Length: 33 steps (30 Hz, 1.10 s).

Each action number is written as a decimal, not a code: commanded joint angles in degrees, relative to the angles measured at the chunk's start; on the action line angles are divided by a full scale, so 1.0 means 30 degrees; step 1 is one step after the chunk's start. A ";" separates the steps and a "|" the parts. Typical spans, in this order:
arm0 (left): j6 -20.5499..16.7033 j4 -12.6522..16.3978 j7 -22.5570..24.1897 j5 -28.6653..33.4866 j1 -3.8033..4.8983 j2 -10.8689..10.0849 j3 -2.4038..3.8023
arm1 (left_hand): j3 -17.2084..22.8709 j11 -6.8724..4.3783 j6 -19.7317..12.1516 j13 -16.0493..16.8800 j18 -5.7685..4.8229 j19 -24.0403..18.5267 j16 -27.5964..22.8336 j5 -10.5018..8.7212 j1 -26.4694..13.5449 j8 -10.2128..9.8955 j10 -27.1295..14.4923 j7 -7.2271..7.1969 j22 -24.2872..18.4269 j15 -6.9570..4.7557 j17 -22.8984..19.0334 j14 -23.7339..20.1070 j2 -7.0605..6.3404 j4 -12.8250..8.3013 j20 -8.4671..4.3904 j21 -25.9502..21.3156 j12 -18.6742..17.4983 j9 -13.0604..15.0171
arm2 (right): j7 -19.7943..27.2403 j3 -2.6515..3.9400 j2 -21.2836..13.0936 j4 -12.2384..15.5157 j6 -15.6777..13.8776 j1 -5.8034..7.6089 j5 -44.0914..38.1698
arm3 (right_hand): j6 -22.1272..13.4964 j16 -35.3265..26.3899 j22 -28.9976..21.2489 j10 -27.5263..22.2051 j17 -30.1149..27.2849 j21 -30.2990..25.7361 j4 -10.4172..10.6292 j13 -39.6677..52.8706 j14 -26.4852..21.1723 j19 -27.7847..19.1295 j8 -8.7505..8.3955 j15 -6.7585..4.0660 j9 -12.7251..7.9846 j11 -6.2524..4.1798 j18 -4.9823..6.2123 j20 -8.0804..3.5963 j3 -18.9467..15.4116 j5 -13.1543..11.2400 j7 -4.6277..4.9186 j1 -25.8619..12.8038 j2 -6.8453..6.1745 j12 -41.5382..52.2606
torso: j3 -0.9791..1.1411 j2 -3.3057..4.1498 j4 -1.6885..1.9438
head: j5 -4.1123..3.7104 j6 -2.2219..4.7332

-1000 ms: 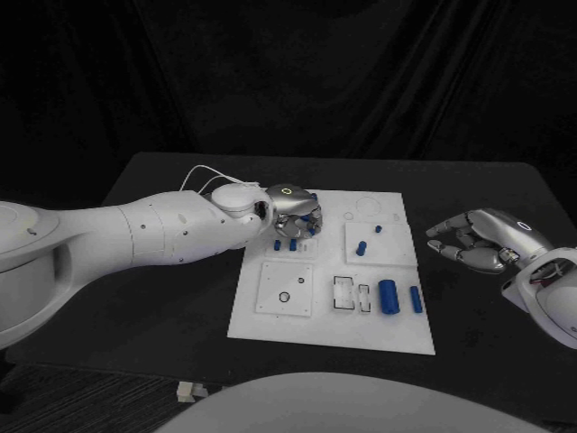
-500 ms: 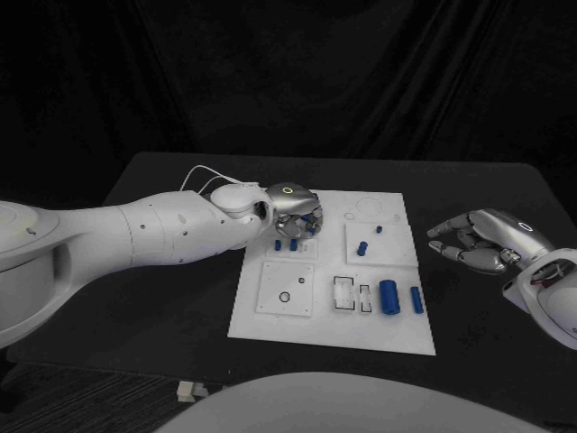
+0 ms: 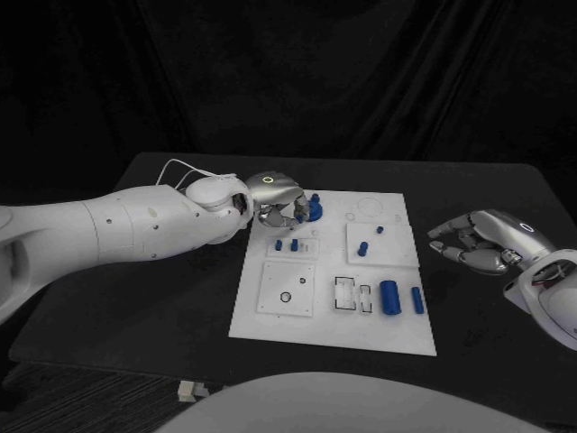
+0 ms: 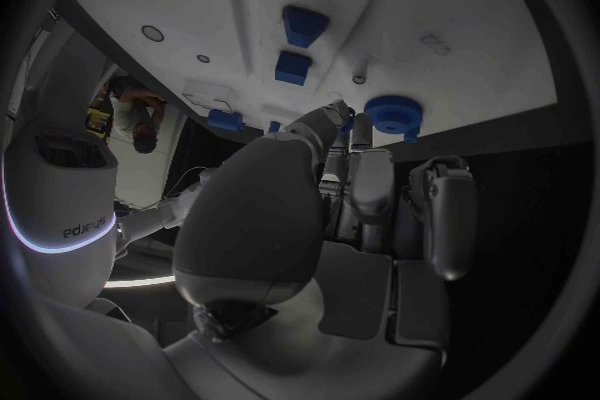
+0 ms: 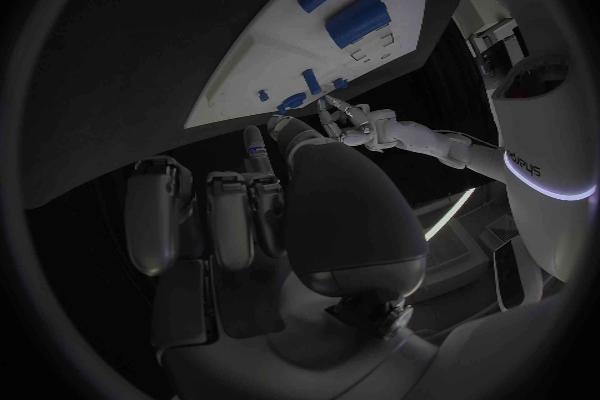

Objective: Assemble the parts on the task board

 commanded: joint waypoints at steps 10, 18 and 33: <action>0.1445 0.0629 -0.0059 0.1227 0.0396 -0.0993 0.0007 | 0.0138 0.0127 -0.0087 -0.0445 -0.0035 0.0123 -0.0163 -0.0118 -0.0126 -0.0306 -0.0065 0.0054 0.3922 0.0097 -0.0404 -0.0058 0.0005 0.0066 0.0002 -0.0271 -0.0754 -0.0085 | -0.0168 0.0009 -0.0147 0.0095 0.0160 -0.0057 -0.0038 | 0.0116 -0.0134 0.3907 0.1470 0.4308 -0.0055 -0.0009 0.4383 0.1739 0.0191 -0.0051 0.0055 -0.0027 0.0064 0.0388 0.0081 0.0132 0.0083 -0.0044 0.0122 -0.0042 -0.0084 | -0.0051 0.0058 0.0039 | -0.0057 0.0001; 0.1882 0.0542 -0.0070 0.1250 0.0374 -0.0841 0.0004 | 0.0139 0.0142 -0.0114 -0.0521 -0.0031 0.0110 -0.0165 -0.0155 -0.0151 -0.0352 -0.0040 0.0068 0.3916 0.0107 -0.0417 -0.0075 -0.0026 0.0079 0.0013 -0.0292 -0.0857 -0.0099 | -0.0162 0.0009 -0.0131 0.0109 0.0252 -0.0071 -0.0038 | 0.0116 -0.0134 0.3907 0.1470 0.4308 -0.0055 -0.0009 0.4383 0.1739 0.0191 -0.0051 0.0055 -0.0027 0.0064 0.0388 0.0081 0.0132 0.0083 -0.0044 0.0122 -0.0042 -0.0084 | -0.0044 0.0063 0.0008 | 0.0077 0.0001; 0.2280 0.0042 -0.0148 0.1254 0.0099 -0.0318 0.0002 | 0.0167 0.0189 -0.0222 -0.0680 -0.0019 0.0073 -0.0217 -0.0200 -0.0173 -0.0481 -0.0012 0.0102 0.3901 0.0131 -0.0523 -0.0145 -0.0083 0.0086 0.0036 -0.0352 -0.1082 -0.0146 | -0.0125 0.0009 -0.0173 0.0147 0.0299 -0.0126 -0.0038 | 0.0111 -0.0156 0.3890 0.1436 0.4286 -0.0104 -0.0025 0.4337 0.1731 0.0166 -0.0059 0.0051 -0.0033 0.0058 0.0399 0.0077 0.0160 0.0071 -0.0046 0.0138 -0.0050 -0.0121 | -0.0024 0.0035 -0.0018 | 0.0130 0.0001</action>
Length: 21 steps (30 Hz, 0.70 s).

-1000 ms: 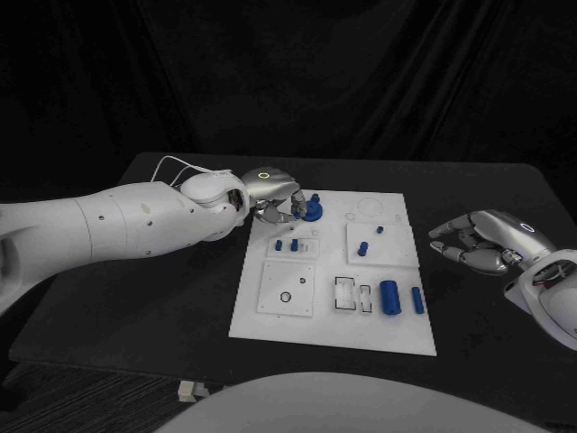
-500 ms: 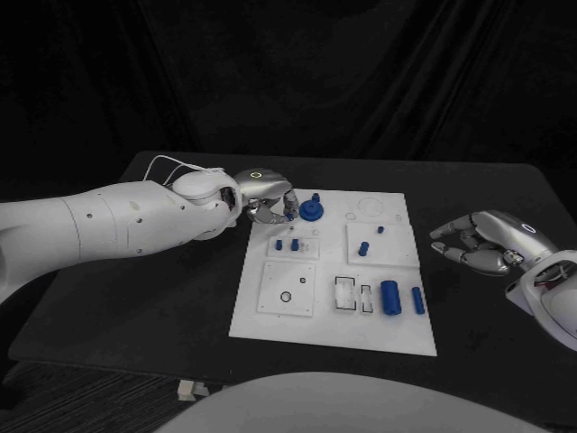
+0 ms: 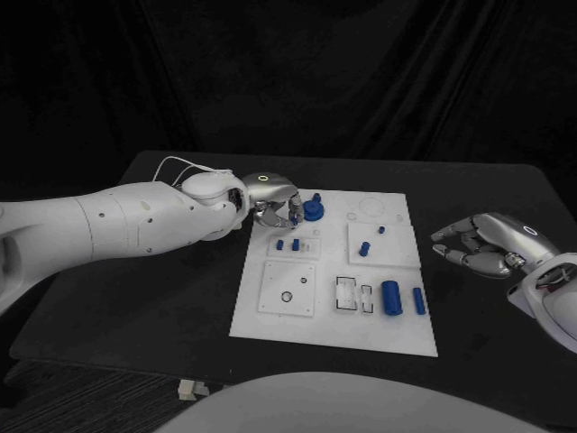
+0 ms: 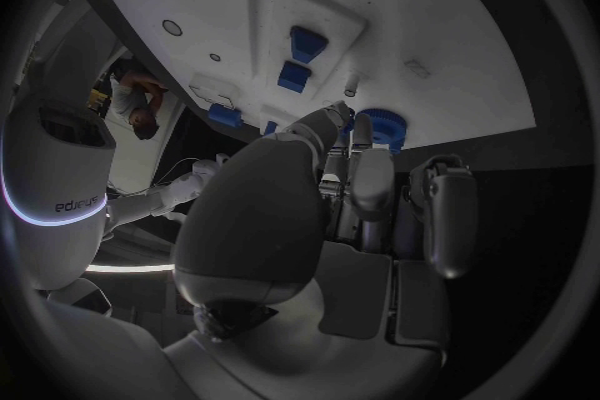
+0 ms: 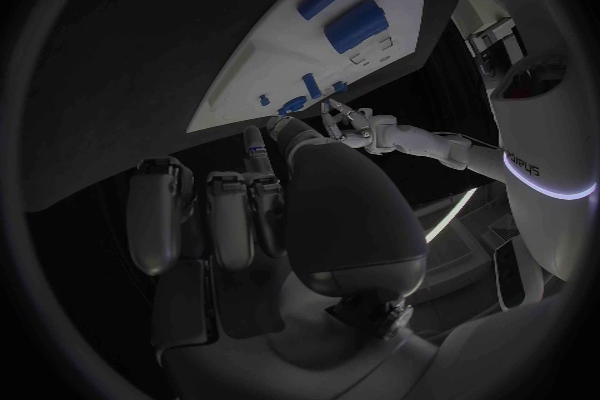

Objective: Assemble the parts on the task board

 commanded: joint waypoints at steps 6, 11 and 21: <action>0.0454 -0.0218 -0.0010 0.0155 -0.0203 0.0236 0.0014 | 0.0127 0.0161 -0.0157 -0.0084 -0.0003 0.0030 -0.0134 -0.0101 -0.0133 -0.0162 -0.0032 0.0072 0.3880 0.0072 -0.0133 -0.0130 -0.0095 -0.0025 0.0046 -0.0197 -0.0191 -0.0046 | -0.0103 0.0009 -0.0028 0.0046 0.0101 -0.0074 -0.0038 | 0.0112 -0.0084 0.3880 0.1436 0.4286 -0.0105 0.0028 0.4337 0.1731 0.0166 -0.0059 0.0051 -0.0018 0.0058 0.0092 0.0077 0.0107 0.0071 -0.0045 0.0139 -0.0050 -0.0123 | 0.0015 -0.0042 -0.0036 | -0.0010 0.0001; 0.0494 -0.0283 -0.0076 0.0155 -0.0265 0.0288 0.0014 | 0.0141 0.0169 -0.0177 -0.0111 0.0001 0.0019 -0.0156 -0.0089 -0.0120 -0.0186 -0.0034 0.0075 0.3876 0.0077 -0.0170 -0.0156 -0.0108 -0.0037 0.0052 -0.0214 -0.0232 -0.0055 | -0.0105 0.0009 -0.0049 0.0046 0.0091 -0.0082 -0.0038 | 0.0112 -0.0084 0.3880 0.1436 0.4286 -0.0105 0.0028 0.4337 0.1731 0.0166 -0.0059 0.0051 -0.0018 0.0058 0.0092 0.0077 0.0107 0.0071 -0.0045 0.0139 -0.0050 -0.0123 | 0.0000 -0.0049 -0.0013 | -0.0014 0.0001; 0.0079 -0.0294 -0.0671 0.0155 -0.0322 0.0258 0.0013 | 0.0178 0.0199 -0.0209 -0.0169 -0.0011 0.0038 -0.0150 -0.0021 -0.0081 -0.0236 -0.0035 0.0093 0.3891 0.0081 -0.0171 -0.0176 -0.0141 -0.0078 0.0066 -0.0171 -0.0326 -0.0073 | -0.0107 0.0009 -0.0059 0.0036 0.0075 -0.0097 -0.0038 | 0.0112 -0.0084 0.3880 0.1436 0.4286 -0.0105 0.0028 0.4337 0.1731 0.0166 -0.0059 0.0051 -0.0018 0.0058 0.0092 0.0077 0.0107 0.0071 -0.0045 0.0139 -0.0050 -0.0123 | 0.0012 -0.0045 0.0000 | -0.0042 0.0001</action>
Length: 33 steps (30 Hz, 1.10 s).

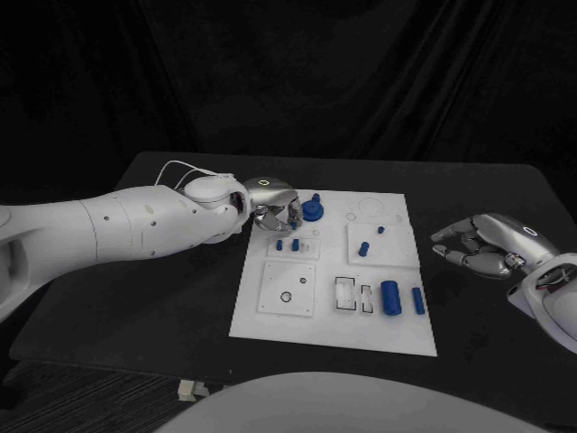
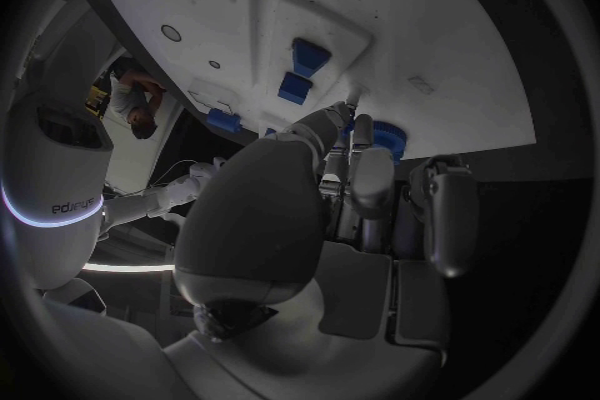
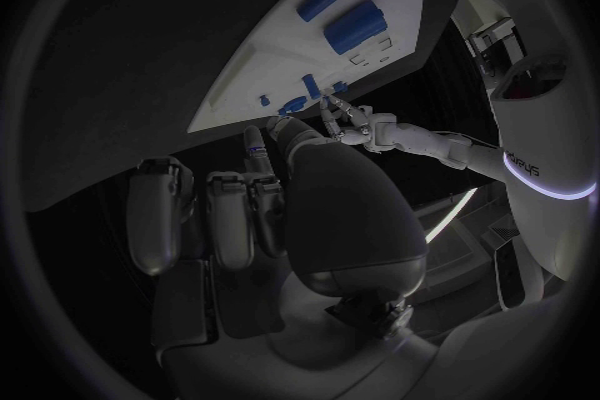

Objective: Assemble the parts on the task board

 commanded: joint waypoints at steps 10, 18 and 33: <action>-0.0109 0.0020 -0.0573 0.0121 -0.0065 0.0009 0.0016 | 0.0157 0.0128 -0.0136 -0.0091 0.0007 -0.0007 -0.0135 0.0074 -0.0051 -0.0121 -0.0041 0.0034 0.3869 0.0024 -0.0111 -0.0161 -0.0193 -0.0069 0.0076 -0.0075 -0.0207 0.0011 | -0.0112 0.0009 -0.0024 0.0023 0.0038 -0.0072 -0.0038 | 0.0113 -0.0084 0.3884 0.1436 0.4287 -0.0105 0.0028 0.4337 0.1731 0.0166 -0.0059 0.0051 -0.0021 0.0058 0.0095 0.0077 0.0107 0.0071 -0.0045 0.0139 -0.0051 -0.0124 | -0.0001 0.0014 0.0006 | -0.0004 0.0001; 0.0104 -0.0041 -0.0618 0.0121 -0.0140 0.0042 0.0016 | 0.0170 0.0132 -0.0153 -0.0115 0.0017 -0.0035 -0.0184 0.0093 -0.0047 -0.0142 -0.0062 0.0033 0.3854 0.0030 -0.0190 -0.0202 -0.0211 -0.0083 0.0082 -0.0123 -0.0251 0.0004 | -0.0117 0.0009 -0.0020 0.0014 0.0042 -0.0086 -0.0038 | 0.0113 -0.0084 0.3884 0.1436 0.4287 -0.0105 0.0028 0.4337 0.1731 0.0166 -0.0059 0.0051 -0.0021 0.0058 0.0095 0.0077 0.0107 0.0071 -0.0045 0.0139 -0.0051 -0.0124 | -0.0005 0.0008 0.0009 | -0.0008 0.0001; 0.0399 -0.0002 -0.0577 0.0121 -0.0237 0.0037 0.0016 | 0.0160 0.0150 -0.0170 -0.0167 0.0029 -0.0073 -0.0237 -0.0004 -0.0134 -0.0183 -0.0059 0.0044 0.3838 0.0054 -0.0277 -0.0273 -0.0246 -0.0049 0.0101 -0.0181 -0.0339 -0.0007 | -0.0120 0.0009 -0.0022 0.0008 0.0000 -0.0118 -0.0038 | 0.0108 -0.0103 0.3882 0.1421 0.4269 -0.0123 0.0005 0.4312 0.1726 0.0166 -0.0075 0.0042 -0.0037 0.0051 0.0097 0.0066 0.0175 0.0054 -0.0046 0.0146 -0.0074 -0.0145 | 0.0001 0.0004 0.0012 | 0.0005 0.0001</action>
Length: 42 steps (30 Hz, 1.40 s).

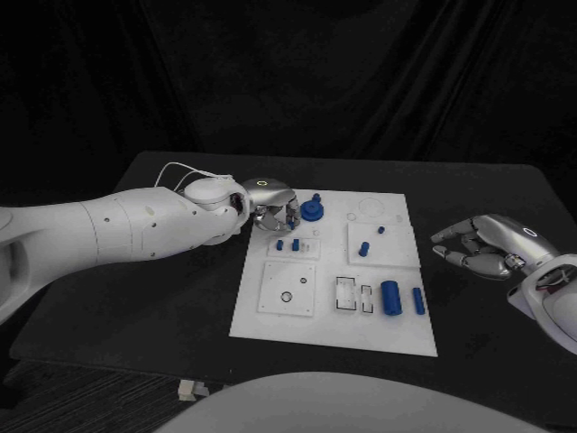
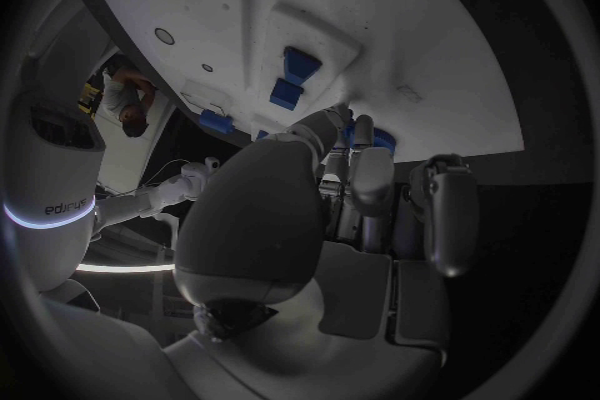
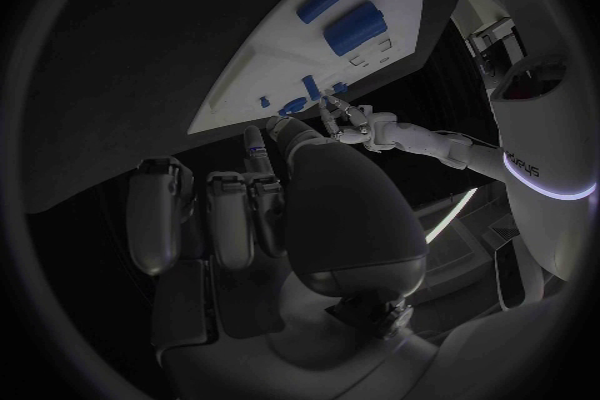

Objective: Assemble the parts on the task board

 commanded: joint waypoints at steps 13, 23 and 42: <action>0.0297 0.0247 0.0170 0.0060 -0.0105 -0.0038 -0.0023 | 0.0103 0.0112 -0.0017 -0.0032 0.0040 -0.0103 -0.0137 -0.0064 -0.0070 -0.0131 0.0009 0.0074 0.3823 0.0063 -0.0072 -0.0175 -0.0145 0.0025 0.0109 -0.0155 -0.0122 -0.0003 | -0.0126 0.0009 -0.0034 0.0017 -0.0022 -0.0078 -0.0038 | 0.0113 -0.0107 0.3889 0.1418 0.4265 -0.0124 -0.0009 0.4305 0.1725 0.0169 -0.0076 0.0038 -0.0023 0.0048 0.0099 0.0062 0.0093 0.0053 -0.0048 0.0155 -0.0082 -0.0073 | 0.0002 0.0001 -0.0006 | 0.0014 0.0001; 0.0342 0.0311 0.0223 0.0060 -0.0112 -0.0017 -0.0023 | 0.0095 0.0118 -0.0028 -0.0052 0.0040 -0.0106 -0.0155 -0.0111 -0.0144 -0.0155 0.0040 0.0079 0.3823 0.0070 -0.0109 -0.0199 -0.0128 0.0078 0.0117 -0.0156 -0.0153 -0.0012 | -0.0121 0.0009 -0.0033 0.0013 -0.0037 -0.0091 -0.0038 | 0.0117 -0.0105 0.3884 0.1418 0.4267 -0.0138 -0.0022 0.4304 0.1727 0.0163 -0.0077 0.0037 -0.0026 0.0046 0.0102 0.0060 0.0114 0.0055 -0.0049 0.0167 -0.0084 -0.0074 | 0.0001 0.0004 -0.0013 | -0.0013 0.0001; 0.0968 0.0059 -0.0314 0.0060 -0.0144 0.0118 -0.0023 | 0.0105 0.0145 -0.0497 -0.0242 0.0089 -0.0245 -0.0296 -0.0244 -0.0280 -0.0498 -0.0241 0.0007 0.3758 0.0106 -0.0357 -0.0372 -0.0285 0.0112 0.0158 -0.0387 -0.0530 -0.0148 | -0.0110 0.0009 -0.0037 0.0022 -0.0076 -0.0104 -0.0038 | 0.0119 -0.0106 0.3886 0.1422 0.4266 -0.0139 -0.0042 0.4307 0.1727 0.0167 -0.0080 0.0033 -0.0031 0.0044 0.0101 0.0056 0.0140 0.0057 -0.0049 0.0177 -0.0102 -0.0072 | 0.0008 -0.0005 -0.0011 | -0.0006 0.0001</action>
